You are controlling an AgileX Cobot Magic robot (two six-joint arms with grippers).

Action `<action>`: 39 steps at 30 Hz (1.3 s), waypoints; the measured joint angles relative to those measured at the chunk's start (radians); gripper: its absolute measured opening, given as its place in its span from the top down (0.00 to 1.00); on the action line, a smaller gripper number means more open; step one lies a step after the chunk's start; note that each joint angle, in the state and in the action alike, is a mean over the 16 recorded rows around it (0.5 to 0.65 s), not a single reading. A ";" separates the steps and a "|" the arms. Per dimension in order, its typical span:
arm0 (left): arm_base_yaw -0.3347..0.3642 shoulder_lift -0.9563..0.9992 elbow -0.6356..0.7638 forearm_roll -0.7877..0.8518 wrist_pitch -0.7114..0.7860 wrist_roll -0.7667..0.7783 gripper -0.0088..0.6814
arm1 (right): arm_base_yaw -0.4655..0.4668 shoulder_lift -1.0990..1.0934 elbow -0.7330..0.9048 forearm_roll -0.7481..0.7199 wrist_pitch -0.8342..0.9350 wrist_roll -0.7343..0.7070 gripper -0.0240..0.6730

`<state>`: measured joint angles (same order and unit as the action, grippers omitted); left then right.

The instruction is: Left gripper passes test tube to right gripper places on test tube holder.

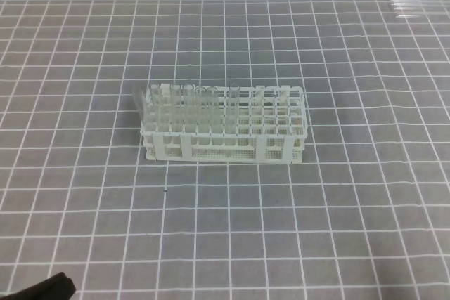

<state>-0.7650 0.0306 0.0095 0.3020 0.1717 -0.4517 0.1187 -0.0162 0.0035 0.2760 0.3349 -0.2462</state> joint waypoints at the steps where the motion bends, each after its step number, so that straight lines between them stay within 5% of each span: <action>1: 0.015 0.000 0.001 -0.006 -0.001 0.016 0.99 | 0.000 0.000 0.000 0.000 0.000 0.000 0.98; 22: 0.588 -0.035 0.001 -0.333 -0.001 0.466 0.99 | 0.000 0.000 0.000 0.000 0.000 0.000 0.98; 28: 0.655 -0.048 -0.001 -0.339 0.050 0.478 0.99 | 0.000 0.000 0.000 0.001 0.000 0.000 0.98; 39: 0.669 -0.047 -0.002 -0.331 0.135 0.483 0.99 | 0.000 0.000 0.000 0.002 0.000 0.000 0.98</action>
<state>-0.0962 -0.0168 0.0076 -0.0287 0.3071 0.0309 0.1187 -0.0160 0.0035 0.2776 0.3349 -0.2462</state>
